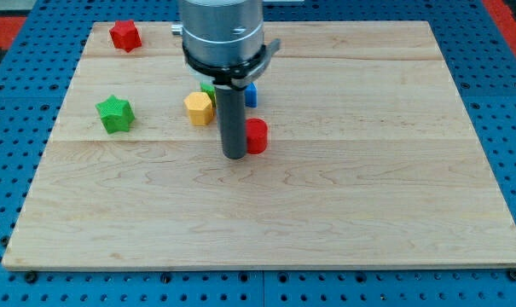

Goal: Push the red circle into the group of blocks

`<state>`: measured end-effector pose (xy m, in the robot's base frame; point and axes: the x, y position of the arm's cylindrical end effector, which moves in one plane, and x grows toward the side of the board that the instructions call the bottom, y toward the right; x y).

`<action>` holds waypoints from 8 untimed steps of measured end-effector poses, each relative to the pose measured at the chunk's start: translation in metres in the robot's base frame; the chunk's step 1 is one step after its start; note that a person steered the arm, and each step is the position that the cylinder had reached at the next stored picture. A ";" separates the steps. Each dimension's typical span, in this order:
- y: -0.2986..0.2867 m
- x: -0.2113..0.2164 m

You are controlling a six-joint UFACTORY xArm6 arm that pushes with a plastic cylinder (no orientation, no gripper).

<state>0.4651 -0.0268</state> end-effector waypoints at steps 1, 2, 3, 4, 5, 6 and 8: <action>0.009 0.019; 0.072 0.026; 0.076 -0.011; 0.054 0.016; 0.011 0.011; 0.005 -0.046; 0.043 -0.010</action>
<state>0.4549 0.0160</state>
